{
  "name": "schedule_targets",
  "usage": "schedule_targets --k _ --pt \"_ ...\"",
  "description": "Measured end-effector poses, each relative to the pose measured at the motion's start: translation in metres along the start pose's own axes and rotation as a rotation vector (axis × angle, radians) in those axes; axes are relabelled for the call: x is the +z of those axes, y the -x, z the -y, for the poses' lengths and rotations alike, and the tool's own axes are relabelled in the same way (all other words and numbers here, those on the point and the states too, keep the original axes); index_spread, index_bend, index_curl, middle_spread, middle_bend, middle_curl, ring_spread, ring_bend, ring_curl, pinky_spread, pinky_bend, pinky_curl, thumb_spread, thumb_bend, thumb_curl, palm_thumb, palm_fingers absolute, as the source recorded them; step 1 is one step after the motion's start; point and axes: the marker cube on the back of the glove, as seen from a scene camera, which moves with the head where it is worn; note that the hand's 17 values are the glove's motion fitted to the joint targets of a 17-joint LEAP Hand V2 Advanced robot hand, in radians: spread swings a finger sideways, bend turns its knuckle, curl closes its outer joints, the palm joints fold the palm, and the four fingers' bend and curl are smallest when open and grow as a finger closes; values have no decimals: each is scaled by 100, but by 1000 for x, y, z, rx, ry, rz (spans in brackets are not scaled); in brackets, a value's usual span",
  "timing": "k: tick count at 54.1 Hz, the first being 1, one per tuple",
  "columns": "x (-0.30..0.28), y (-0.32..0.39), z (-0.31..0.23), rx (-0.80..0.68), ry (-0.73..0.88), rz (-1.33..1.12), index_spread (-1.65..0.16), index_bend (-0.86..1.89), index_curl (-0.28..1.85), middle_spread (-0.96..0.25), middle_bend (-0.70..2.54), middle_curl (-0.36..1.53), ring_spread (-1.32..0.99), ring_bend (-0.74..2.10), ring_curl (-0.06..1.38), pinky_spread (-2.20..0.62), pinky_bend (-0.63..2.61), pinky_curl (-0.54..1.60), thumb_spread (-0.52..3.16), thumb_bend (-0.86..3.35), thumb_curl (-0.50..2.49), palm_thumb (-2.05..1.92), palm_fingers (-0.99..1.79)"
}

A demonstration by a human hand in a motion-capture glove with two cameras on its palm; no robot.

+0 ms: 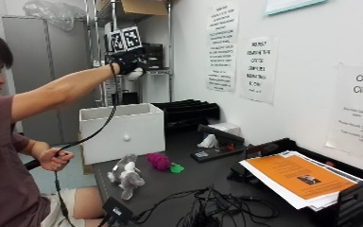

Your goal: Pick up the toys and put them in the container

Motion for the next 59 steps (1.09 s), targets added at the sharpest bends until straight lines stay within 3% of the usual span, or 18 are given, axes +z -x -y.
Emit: schedule_targets --k 15,21,24,27,30,33,37,43,59 --pt "22 150 24 -202 -4 153 -28 101 104 -19 129 84 -34 147 70 -39 110 63 37 12 104 59 101" --pt "39 170 16 -297 -18 226 -28 98 106 -19 127 83 -34 146 70 -39 109 63 36 10 108 59 100" --pt "51 170 8 -302 76 227 -28 95 107 -19 122 82 -34 145 69 -38 109 63 35 10 109 60 93" --pt "65 171 3 -303 258 198 -27 83 106 -20 109 79 -34 137 68 -36 110 64 40 6 108 56 61" --pt "72 172 1 -310 342 213 -27 45 96 -17 62 66 -24 113 67 -25 124 72 70 -6 99 32 -61" --pt "71 165 1 -284 330 224 -28 16 80 -10 37 55 -16 81 55 -16 127 63 84 -12 88 14 -78" --pt "65 146 1 -273 335 191 -28 0 61 -5 17 47 -8 55 42 -8 120 56 96 -8 78 2 -65" --pt "46 129 15 -209 342 91 -27 0 46 -2 8 38 -1 37 33 0 111 51 108 -5 67 -4 -54" --pt "16 -14 -50 -72 342 -25 -25 3 26 0 7 25 5 22 30 6 97 43 118 -4 47 -4 -42"
